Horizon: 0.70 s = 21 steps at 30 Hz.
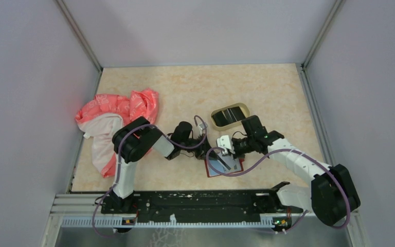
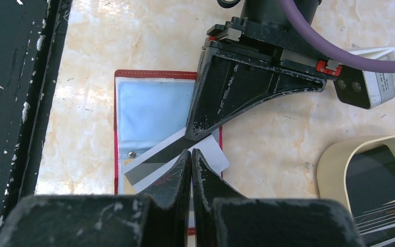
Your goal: Put the credit cards into the card holder
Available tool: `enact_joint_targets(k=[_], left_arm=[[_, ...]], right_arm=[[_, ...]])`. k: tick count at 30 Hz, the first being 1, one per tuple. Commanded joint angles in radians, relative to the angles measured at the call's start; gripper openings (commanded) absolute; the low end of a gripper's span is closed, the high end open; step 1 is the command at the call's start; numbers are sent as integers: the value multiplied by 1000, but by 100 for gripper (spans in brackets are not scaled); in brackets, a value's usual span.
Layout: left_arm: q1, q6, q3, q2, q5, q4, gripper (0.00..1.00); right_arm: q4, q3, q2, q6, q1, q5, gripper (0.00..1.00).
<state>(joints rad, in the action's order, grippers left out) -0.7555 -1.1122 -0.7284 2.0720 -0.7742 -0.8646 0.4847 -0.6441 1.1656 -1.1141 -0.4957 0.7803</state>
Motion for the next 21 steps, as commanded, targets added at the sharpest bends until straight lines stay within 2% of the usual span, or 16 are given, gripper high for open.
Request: enact_joint_targets(k=[1,9,14,21], left_arm=[[4,31,-19,14,-66,35,5],[8,125,-84,12,-132,200,4],[9,167,-127,26,-151,265,4],[20,230,-166,26,-175,354,4]], right_arm=[[1,-36,-13,-10,14,25,2],[-109,-1,9,41,14,-128,2],[-192,31,27,76,10,-166,3],[-160,18,69,36,-12,-204,2]])
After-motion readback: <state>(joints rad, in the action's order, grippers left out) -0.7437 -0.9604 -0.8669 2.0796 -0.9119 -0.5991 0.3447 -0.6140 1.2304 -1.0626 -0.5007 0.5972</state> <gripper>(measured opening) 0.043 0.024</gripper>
